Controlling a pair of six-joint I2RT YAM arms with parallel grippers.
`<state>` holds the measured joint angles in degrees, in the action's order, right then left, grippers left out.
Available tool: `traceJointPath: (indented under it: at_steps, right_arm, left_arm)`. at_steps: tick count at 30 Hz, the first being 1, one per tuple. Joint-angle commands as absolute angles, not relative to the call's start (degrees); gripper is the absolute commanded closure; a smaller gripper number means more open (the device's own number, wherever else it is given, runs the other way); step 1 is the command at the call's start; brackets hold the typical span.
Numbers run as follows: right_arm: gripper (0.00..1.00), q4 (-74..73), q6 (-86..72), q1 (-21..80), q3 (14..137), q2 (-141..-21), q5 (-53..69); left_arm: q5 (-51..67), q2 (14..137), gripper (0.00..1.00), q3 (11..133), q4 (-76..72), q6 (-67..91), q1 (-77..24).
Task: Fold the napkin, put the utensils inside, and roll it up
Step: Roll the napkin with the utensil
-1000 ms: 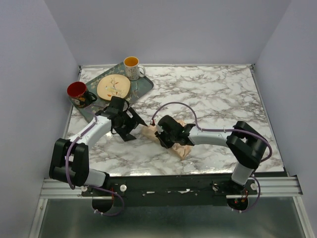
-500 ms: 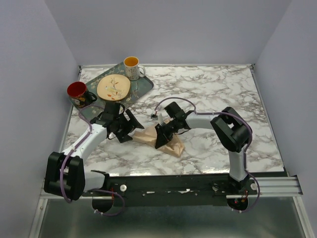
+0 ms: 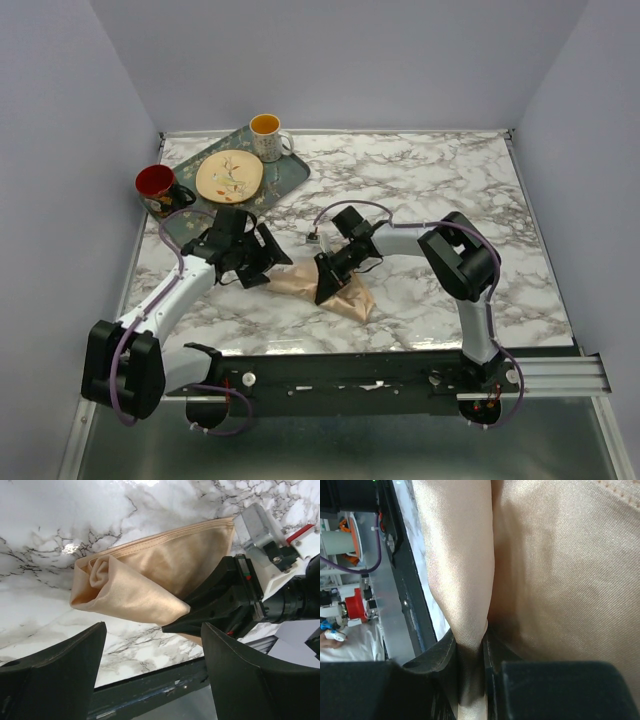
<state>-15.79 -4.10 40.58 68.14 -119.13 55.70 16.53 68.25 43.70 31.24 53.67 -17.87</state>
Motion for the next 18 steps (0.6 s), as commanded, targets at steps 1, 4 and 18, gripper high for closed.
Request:
traceJointPath:
  at_steps: [1,4,18]
  right_arm:
    - [0.99,-24.16,-2.11,40.52,69.51,-122.61,41.41]
    - [1.0,-27.58,-1.32,40.52,71.88,-123.31,39.82]
    - [0.99,-14.25,-6.5,40.6,63.55,-121.03,45.79]
  left_arm:
    - [15.99,65.75,0.2,39.91,33.23,55.01,-18.46]
    - [17.13,66.96,0.22,38.58,32.52,55.2,-18.89]
    - [18.02,76.46,0.1,41.13,26.64,59.77,-26.45]
